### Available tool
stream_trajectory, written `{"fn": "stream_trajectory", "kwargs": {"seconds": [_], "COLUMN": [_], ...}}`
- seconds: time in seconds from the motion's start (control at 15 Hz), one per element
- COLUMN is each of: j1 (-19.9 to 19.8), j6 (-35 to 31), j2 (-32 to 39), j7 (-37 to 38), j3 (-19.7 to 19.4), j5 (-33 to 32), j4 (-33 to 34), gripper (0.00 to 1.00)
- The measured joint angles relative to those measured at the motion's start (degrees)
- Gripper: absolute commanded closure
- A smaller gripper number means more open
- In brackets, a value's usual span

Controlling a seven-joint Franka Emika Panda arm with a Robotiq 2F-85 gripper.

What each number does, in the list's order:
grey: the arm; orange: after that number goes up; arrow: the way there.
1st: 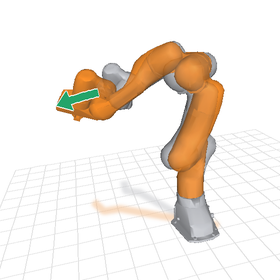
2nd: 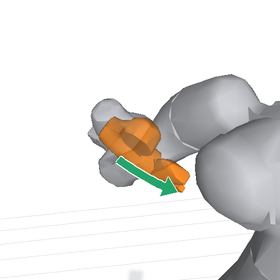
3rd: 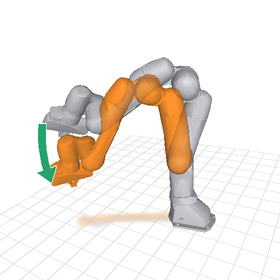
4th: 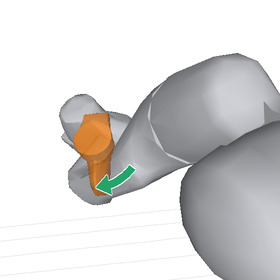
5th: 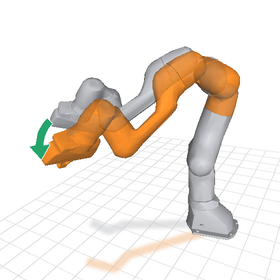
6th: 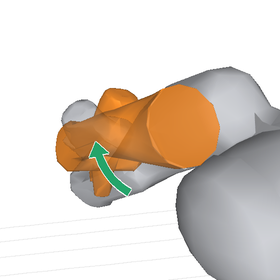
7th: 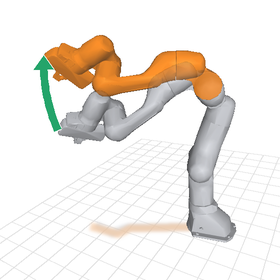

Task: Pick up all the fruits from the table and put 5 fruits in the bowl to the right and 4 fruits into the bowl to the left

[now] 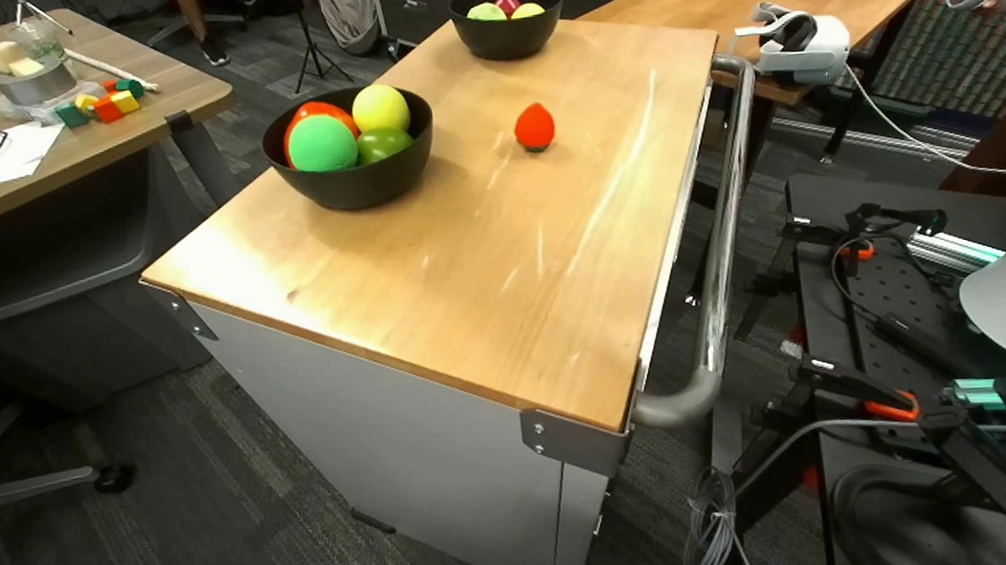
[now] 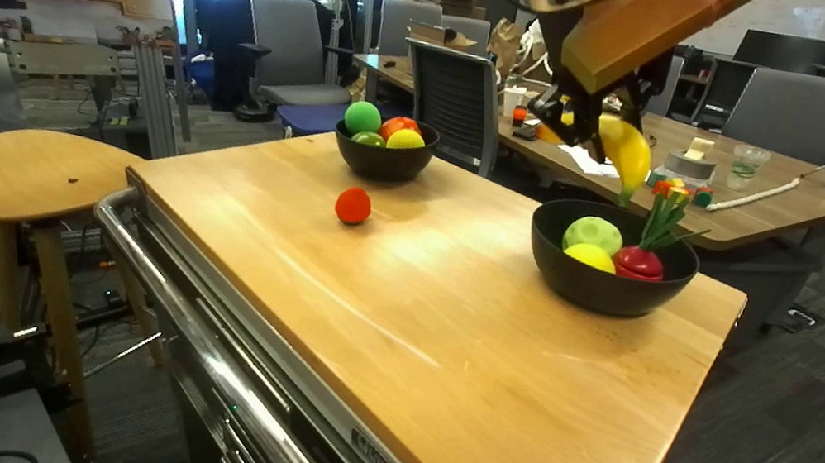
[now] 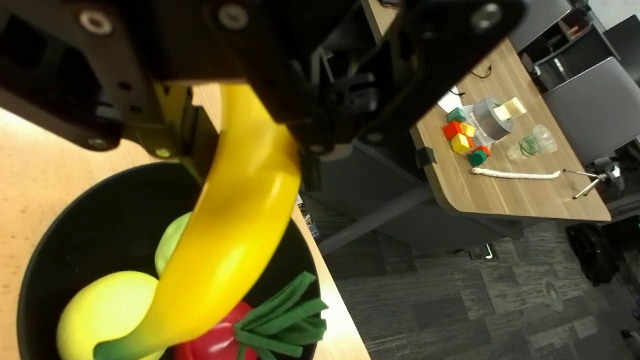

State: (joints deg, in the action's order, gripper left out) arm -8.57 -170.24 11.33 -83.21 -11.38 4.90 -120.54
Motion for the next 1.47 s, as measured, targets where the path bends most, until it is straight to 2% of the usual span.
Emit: {"fn": "stream_trajectory", "kwargs": {"seconds": [0.27,0.53,0.6,0.67,0.8,0.93,1.0,1.13,1.33,1.47], "j1": [-0.01,-0.45,-0.54,-0.62,-1.24,-2.89,-3.24,-3.5,-3.97,-2.86], "j6": [-0.4,1.62,2.66,3.65,5.5,6.38,7.2,11.03,21.59,30.14], "j2": [6.13,9.42,9.78,9.97,10.06,9.83,9.29,6.71,-0.65,-6.24], "j7": [0.0,-0.05,-0.13,-0.29,-0.3,-1.01,-2.48,-5.7,-11.14,-14.3], "j3": [1.43,1.1,0.81,0.46,0.39,2.32,3.4,6.4,12.55,14.54], "j5": [0.89,0.75,0.51,0.07,-1.8,-3.19,-2.88,-2.13,1.68,4.66], "j4": [3.47,7.03,7.67,8.12,8.73,9.1,9.11,8.91,7.47,5.69], "gripper": [0.84,0.84,0.44,0.32,0.19,0.04,0.0,0.0,0.0,0.0]}}
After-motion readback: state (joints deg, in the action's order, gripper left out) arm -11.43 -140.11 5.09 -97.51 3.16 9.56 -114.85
